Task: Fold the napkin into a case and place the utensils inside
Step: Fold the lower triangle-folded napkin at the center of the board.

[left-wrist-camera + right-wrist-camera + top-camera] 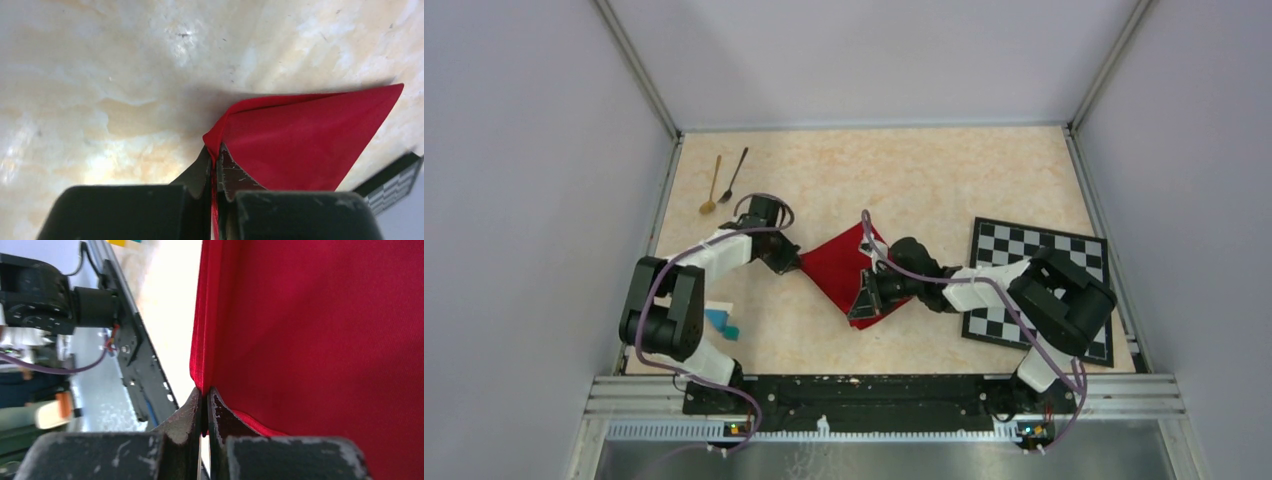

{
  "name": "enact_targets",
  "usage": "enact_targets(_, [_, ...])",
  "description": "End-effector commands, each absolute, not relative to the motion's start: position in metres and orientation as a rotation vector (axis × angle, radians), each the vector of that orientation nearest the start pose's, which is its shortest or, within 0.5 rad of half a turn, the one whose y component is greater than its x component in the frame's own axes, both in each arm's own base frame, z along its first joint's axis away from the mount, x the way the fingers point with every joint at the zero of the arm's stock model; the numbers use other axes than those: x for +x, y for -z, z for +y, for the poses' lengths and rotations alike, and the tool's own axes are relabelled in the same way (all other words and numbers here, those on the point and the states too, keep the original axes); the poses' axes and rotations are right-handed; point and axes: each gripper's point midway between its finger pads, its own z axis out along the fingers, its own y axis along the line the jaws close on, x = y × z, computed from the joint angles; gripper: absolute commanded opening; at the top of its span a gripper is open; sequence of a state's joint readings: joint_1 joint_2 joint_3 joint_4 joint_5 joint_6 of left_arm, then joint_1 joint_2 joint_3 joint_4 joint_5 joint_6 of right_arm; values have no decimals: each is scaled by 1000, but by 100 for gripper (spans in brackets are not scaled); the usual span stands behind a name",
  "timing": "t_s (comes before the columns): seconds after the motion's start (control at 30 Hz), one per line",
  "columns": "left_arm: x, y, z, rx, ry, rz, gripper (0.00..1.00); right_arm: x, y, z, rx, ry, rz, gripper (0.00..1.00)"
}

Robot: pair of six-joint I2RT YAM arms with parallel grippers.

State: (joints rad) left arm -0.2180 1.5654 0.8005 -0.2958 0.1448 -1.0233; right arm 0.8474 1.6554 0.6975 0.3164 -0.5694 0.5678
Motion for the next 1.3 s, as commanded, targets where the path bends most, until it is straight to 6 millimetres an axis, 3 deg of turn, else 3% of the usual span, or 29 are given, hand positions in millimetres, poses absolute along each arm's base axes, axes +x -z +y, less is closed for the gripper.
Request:
enact_targets(0.0, [322,-57,-102,-1151,151,2474,0,152,-78,359,-507,-1655,2390,0])
enact_targets(0.17, [321,-66,-106,-1311,-94,2477,0,154,-67,340,-400,-1665,2446,0])
enact_targets(0.3, [322,-59,-121,-1307,-222,2505,0,161,-51,323,-360,-1588,2499,0])
enact_targets(0.53, [328,-69,-143,-1346,-332,2435,0,164,-34,312,-389,-1466,2556,0])
enact_targets(0.67, [334,-88,-148,-1309,-387,2367,0,162,-32,309,-406,-1451,2565,0])
enact_targets(0.8, [342,-85,-146,-1177,-268,2426,0,162,-42,317,-453,-1476,2534,0])
enact_targets(0.93, [328,-83,-131,-1133,-229,2476,0,155,-50,332,-498,-1493,2511,0])
enact_targets(1.1, [311,-80,-106,-1156,-117,2515,0,127,-58,363,-571,-1562,2489,0])
enact_targets(1.27, [299,-101,-84,-1152,-115,2465,0,105,-65,379,-576,-1687,2459,0])
